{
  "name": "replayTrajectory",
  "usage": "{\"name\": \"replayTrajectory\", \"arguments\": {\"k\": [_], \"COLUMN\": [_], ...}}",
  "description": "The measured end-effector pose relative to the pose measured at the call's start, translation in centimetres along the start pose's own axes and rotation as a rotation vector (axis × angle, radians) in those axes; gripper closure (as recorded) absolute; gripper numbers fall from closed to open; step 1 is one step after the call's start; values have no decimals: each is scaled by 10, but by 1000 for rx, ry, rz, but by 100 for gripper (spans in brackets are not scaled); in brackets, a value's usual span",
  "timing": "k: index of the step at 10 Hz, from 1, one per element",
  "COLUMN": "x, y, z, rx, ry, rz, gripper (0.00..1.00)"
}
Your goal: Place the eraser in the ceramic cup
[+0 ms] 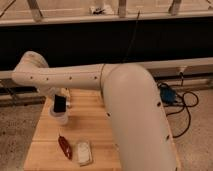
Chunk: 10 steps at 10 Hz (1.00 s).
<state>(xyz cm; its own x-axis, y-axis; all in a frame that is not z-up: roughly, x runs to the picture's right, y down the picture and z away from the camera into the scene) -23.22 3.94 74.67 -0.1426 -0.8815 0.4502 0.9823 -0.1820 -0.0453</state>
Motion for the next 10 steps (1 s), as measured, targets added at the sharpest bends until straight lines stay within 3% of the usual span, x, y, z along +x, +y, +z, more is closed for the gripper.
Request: {"name": "replayTrajectory", "arguments": {"k": [2,5,6,10], "x": [0,0,1,1], "y": [-2,-3,-4,-6], "z": [0,0,1,2], "rx": [1,1,2,2], "ry": [2,2,2,-2], "rz": [-7,-14,-18,-30], "gripper": [65,67,63,62]}}
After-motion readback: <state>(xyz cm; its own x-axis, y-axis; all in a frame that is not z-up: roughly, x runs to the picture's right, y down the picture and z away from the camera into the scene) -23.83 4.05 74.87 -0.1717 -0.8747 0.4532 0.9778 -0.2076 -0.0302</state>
